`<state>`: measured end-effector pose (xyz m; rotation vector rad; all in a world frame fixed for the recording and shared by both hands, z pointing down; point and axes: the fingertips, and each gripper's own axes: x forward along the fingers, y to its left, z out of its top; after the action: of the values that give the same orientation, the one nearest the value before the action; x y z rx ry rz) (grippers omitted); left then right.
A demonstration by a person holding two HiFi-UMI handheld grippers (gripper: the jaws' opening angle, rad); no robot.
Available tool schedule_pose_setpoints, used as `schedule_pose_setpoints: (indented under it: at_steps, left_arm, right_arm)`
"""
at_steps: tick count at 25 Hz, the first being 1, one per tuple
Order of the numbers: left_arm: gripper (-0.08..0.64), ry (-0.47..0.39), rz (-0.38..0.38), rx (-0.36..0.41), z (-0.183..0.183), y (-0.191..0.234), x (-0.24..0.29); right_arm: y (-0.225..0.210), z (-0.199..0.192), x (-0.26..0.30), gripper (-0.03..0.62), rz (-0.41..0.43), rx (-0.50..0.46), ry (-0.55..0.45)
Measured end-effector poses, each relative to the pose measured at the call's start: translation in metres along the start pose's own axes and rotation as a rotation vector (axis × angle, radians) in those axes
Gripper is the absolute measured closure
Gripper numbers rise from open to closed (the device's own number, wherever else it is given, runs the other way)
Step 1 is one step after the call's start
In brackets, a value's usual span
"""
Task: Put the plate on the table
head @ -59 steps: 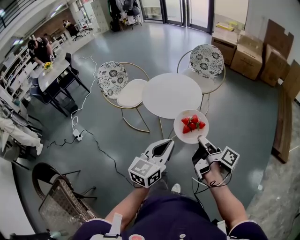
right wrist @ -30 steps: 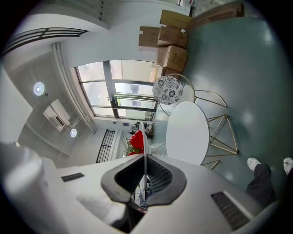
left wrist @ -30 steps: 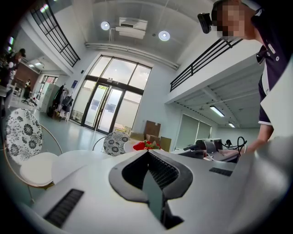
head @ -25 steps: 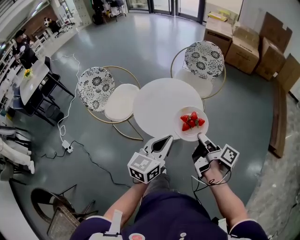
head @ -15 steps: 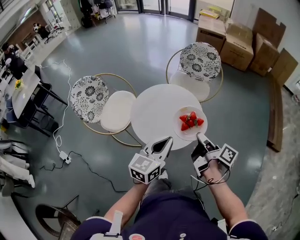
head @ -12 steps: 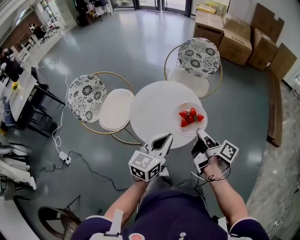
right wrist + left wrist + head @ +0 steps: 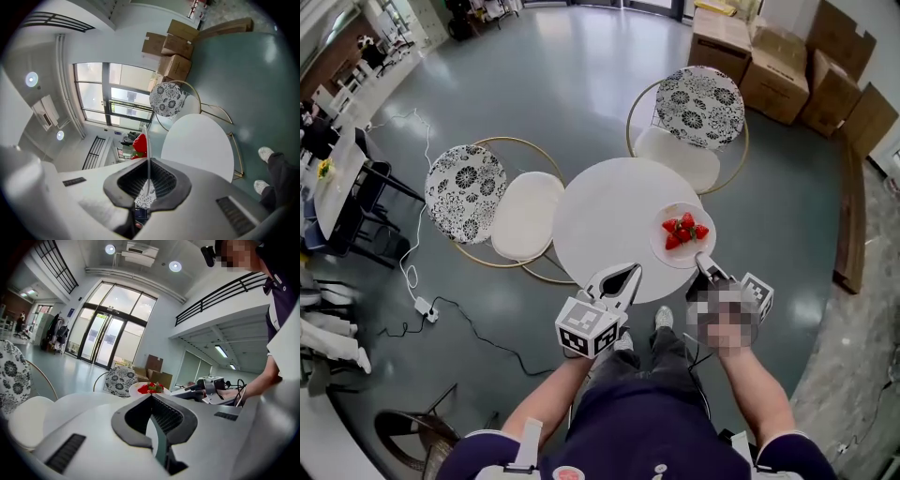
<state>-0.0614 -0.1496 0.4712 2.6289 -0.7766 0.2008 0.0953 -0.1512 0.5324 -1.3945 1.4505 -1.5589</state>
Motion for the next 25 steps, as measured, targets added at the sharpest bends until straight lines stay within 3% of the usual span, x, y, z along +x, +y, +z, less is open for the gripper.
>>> schedule_pose_setpoints:
  at_steps: [11, 25]
  left_arm:
    - [0.555, 0.017, 0.140, 0.032, -0.020, 0.025, 0.055]
    - [0.555, 0.059, 0.229, -0.008, -0.054, 0.032, 0.107]
  right_arm:
    - [-0.057, 0.036, 0.059, 0.575, -0.055, -0.005, 0.151]
    - [-0.122, 0.035, 0.117, 0.575, -0.116, -0.024, 0.321]
